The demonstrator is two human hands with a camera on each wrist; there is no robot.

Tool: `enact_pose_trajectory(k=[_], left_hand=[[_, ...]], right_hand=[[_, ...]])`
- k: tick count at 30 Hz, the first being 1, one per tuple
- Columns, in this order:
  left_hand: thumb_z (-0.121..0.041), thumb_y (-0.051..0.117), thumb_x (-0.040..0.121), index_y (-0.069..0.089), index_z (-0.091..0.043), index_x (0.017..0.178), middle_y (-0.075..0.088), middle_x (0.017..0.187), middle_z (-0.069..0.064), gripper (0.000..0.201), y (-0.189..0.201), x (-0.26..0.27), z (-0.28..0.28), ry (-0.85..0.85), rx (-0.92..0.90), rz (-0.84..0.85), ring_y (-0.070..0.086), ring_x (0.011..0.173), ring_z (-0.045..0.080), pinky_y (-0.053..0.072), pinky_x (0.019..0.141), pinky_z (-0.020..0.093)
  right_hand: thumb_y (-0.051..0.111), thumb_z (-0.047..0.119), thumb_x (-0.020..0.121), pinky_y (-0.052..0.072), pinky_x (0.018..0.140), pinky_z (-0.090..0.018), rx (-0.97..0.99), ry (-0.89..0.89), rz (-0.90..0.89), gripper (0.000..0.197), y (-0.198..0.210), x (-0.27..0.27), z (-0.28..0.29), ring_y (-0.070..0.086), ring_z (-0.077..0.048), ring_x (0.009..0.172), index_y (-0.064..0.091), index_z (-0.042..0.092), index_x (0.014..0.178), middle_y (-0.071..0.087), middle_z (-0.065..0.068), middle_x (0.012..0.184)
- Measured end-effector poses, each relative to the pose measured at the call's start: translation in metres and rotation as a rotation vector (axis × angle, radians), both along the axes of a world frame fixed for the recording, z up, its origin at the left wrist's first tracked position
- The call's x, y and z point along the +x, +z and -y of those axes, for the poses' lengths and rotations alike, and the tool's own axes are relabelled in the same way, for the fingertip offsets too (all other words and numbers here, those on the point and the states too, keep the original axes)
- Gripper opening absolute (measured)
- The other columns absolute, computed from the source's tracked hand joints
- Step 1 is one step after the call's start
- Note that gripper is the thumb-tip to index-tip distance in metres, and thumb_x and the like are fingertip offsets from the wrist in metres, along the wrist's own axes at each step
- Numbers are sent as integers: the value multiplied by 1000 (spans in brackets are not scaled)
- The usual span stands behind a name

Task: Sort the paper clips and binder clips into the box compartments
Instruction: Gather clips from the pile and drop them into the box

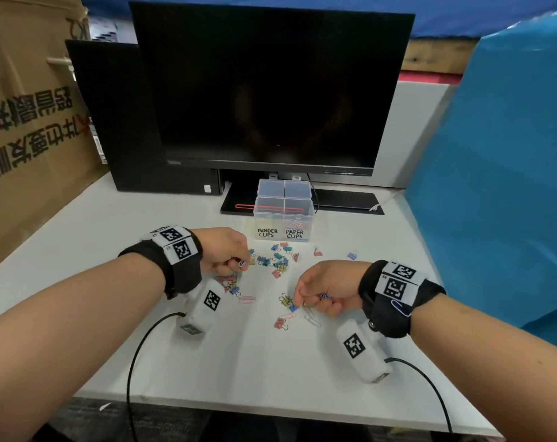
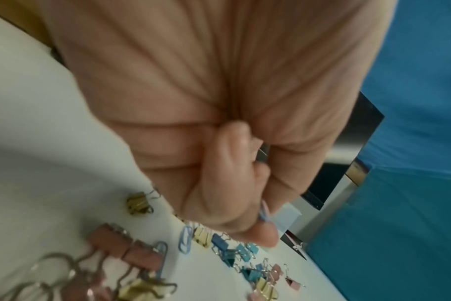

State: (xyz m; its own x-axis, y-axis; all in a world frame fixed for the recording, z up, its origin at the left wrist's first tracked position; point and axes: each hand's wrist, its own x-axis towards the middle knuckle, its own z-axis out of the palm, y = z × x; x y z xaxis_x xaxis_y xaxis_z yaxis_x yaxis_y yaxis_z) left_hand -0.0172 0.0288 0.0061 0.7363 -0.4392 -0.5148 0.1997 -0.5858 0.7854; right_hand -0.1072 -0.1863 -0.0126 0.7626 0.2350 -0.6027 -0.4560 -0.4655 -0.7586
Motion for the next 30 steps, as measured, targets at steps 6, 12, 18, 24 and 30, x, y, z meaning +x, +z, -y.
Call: enact_pose_trajectory(k=[6,12,18,24,30], left_hand=[[2,43,94,57,-7,102,48,64,8,19,-5,-4,-7,52,-126,-77,27,46,11,24,33,16],[-10,31,88,45,-9,71,42,58,5,21,-4,-12,-13,113,-299,-306,33,42,12,21,30,12],[-39,50,96,50,-15,68,32,51,-2,37,-12,-21,-1,-36,87,5,25,41,11,22,41,19],[-42,61,89,59,-18,85,48,72,-6,24,-8,-31,5,-312,474,494,45,56,11,40,51,22],[-38,64,86,64,-14,109,51,93,-7,33,-15,-38,12,-522,694,641,48,85,11,37,72,21]], right_hand=[[33,1,96,26,43,-20,-282,100,157,35,10,3,-8,33,-11,45,57,14,74,40,-3,59],[37,12,97,36,53,-20,-771,327,330,22,20,-14,-6,48,-18,71,53,16,84,52,0,84],[50,30,92,38,57,-24,-924,461,316,21,4,-30,-18,51,-21,77,45,13,83,55,-3,85],[52,31,92,40,65,-26,-944,419,353,30,8,-24,-21,47,-20,85,43,10,112,53,-5,98],[48,21,94,37,62,-25,-957,400,421,25,7,-16,-26,46,-20,86,48,9,116,52,-8,99]])
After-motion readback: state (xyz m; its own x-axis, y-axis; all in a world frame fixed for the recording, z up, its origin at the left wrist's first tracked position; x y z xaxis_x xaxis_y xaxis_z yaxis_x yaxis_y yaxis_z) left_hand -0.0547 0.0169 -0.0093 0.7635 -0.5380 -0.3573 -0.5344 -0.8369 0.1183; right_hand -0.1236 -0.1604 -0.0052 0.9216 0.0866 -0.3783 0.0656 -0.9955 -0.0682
